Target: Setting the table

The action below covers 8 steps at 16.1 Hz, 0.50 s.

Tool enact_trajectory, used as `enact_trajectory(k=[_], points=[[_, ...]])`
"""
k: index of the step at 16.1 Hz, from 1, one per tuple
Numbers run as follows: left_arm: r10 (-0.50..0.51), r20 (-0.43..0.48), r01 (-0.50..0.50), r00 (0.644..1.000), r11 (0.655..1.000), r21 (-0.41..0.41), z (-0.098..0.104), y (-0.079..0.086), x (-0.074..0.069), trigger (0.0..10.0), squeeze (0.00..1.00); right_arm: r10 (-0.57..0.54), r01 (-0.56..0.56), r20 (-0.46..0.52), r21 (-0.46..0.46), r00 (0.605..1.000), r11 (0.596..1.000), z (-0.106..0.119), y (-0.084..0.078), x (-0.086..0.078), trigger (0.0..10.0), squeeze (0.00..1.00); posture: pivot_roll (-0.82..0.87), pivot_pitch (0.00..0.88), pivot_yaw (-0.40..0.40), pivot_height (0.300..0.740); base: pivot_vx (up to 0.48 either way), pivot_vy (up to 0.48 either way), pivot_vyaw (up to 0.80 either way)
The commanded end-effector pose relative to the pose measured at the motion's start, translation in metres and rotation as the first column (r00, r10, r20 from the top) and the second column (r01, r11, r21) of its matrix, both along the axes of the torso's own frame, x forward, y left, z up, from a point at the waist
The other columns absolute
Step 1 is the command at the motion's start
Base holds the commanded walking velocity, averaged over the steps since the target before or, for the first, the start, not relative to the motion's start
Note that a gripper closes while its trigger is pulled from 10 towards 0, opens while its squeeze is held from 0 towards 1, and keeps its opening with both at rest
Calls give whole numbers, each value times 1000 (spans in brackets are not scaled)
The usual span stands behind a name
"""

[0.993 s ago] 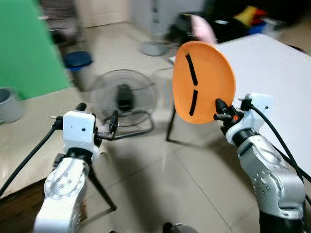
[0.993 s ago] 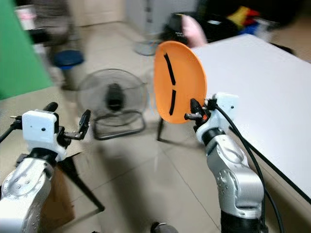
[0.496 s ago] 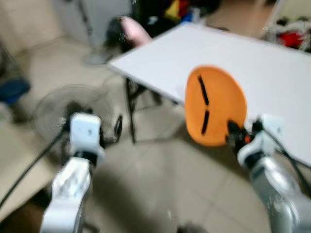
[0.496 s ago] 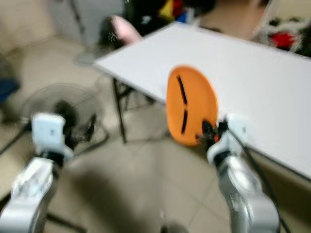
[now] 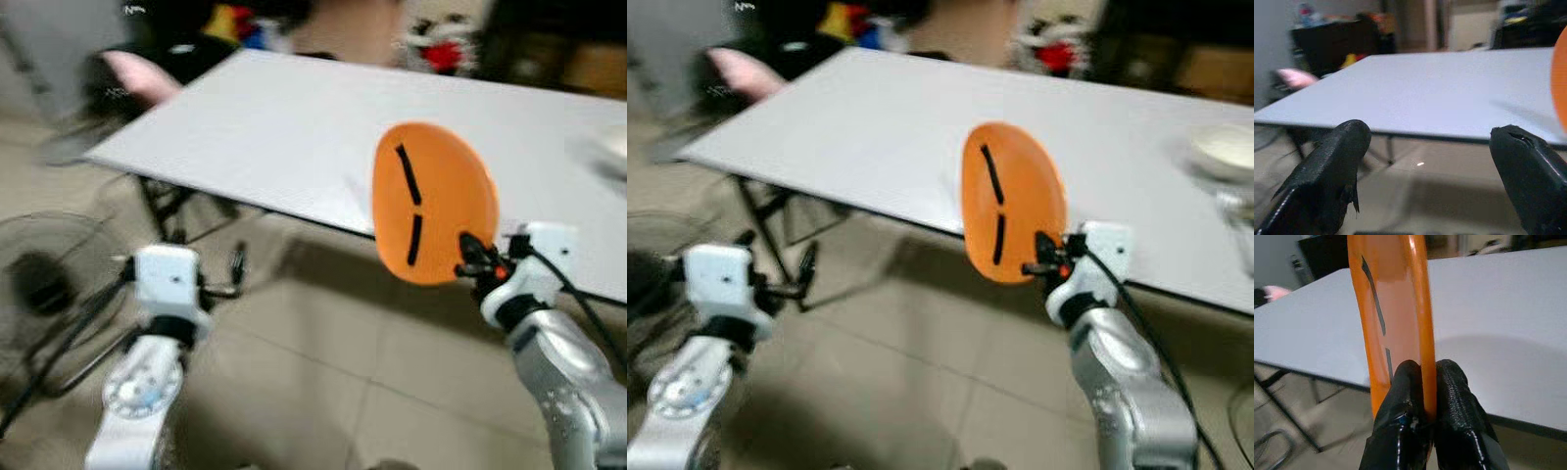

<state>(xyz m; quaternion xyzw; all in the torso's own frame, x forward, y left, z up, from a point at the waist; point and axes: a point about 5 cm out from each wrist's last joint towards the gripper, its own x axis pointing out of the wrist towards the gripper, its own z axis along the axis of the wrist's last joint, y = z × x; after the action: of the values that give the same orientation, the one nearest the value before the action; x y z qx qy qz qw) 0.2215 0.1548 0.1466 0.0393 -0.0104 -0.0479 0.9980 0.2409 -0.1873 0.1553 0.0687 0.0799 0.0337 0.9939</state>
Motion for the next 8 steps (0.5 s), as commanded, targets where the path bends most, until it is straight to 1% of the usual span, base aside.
enact_trajectory(k=[1, 3, 4, 5, 7, 8], points=[[12, 13, -12, 1000, 1000, 11, 3, 2, -2, 10000, 0, 6, -6, 47, 3, 999, 1000, 11, 3, 1, 10000, 0, -106, 15, 27, 740, 0, 0, -800], [-6, 6, 5, 1000, 1000, 30, 2, -2, -3, 10000, 0, -18, 17, 43, 19, 999, 1000, 10, 0, 0, 10000, 0, -108, 10, 30, 740, 0, 0, -800], [-37, 22, 37, 999, 999, -7, 3, -9, -4, 10000, 0, -24, 23, 45, 16, 999, 1000, 10, -3, -1, 10000, 0, -114, 7, 42, 740, 0, 0, -800], [-43, 22, 43, 999, 999, -6, 2, -11, -4, 10000, 0, -30, 29, 43, 12, 999, 999, 9, -4, -1, 10000, 0, -115, 7, 38, 740, 0, 0, -800], [-59, 35, 59, 998, 998, -8, 4, -13, -2, 10000, 0, -44, 42, 36, 48, 998, 998, 11, -4, 2, 10000, 0, -118, 8, 39, 740, 268, 0, -800], [-58, 38, 58, 998, 998, -9, 5, -13, -1, 10000, 0, -40, 38, 41, 47, 998, 998, 12, -4, 3, 10000, 0, -117, 5, 42, 740, 337, 0, -800]])
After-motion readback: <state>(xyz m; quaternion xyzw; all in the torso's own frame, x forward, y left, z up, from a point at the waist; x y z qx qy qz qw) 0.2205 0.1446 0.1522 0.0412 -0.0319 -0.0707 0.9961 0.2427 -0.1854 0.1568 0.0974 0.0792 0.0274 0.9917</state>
